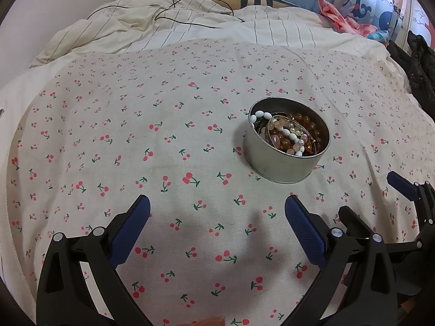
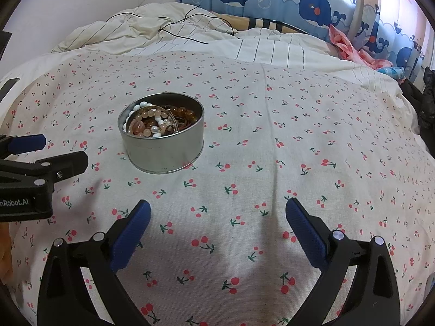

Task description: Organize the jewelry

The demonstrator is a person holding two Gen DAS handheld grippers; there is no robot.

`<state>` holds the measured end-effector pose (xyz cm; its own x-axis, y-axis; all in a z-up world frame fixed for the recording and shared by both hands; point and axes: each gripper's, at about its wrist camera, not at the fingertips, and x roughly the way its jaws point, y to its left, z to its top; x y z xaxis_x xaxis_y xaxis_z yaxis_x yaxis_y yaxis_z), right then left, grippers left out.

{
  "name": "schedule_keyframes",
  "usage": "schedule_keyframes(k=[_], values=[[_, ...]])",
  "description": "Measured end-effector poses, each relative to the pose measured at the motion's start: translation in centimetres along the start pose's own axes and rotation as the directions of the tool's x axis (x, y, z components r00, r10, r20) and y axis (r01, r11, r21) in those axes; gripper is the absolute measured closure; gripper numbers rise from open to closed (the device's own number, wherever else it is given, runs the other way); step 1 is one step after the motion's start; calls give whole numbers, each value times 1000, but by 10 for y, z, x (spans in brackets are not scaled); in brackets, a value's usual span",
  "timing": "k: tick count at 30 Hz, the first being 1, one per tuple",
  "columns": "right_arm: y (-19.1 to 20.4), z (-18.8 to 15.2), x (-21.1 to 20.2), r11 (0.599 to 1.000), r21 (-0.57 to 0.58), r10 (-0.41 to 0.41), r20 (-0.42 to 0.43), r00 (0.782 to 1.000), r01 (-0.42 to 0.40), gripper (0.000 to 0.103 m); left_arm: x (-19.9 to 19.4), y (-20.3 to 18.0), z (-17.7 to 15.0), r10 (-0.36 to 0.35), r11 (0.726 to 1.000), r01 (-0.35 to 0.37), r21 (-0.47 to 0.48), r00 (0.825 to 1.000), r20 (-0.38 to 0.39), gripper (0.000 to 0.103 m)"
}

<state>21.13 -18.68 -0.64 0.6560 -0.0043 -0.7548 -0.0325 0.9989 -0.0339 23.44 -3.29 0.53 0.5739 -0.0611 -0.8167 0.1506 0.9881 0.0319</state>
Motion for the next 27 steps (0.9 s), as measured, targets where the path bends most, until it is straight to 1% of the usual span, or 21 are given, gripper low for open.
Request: schedule_keyframes(k=[27], values=[[0,0,0,1000,-1,0,-2,1000,0,8,0,-2,0,-3,1000,3,-4,1000,1,8]])
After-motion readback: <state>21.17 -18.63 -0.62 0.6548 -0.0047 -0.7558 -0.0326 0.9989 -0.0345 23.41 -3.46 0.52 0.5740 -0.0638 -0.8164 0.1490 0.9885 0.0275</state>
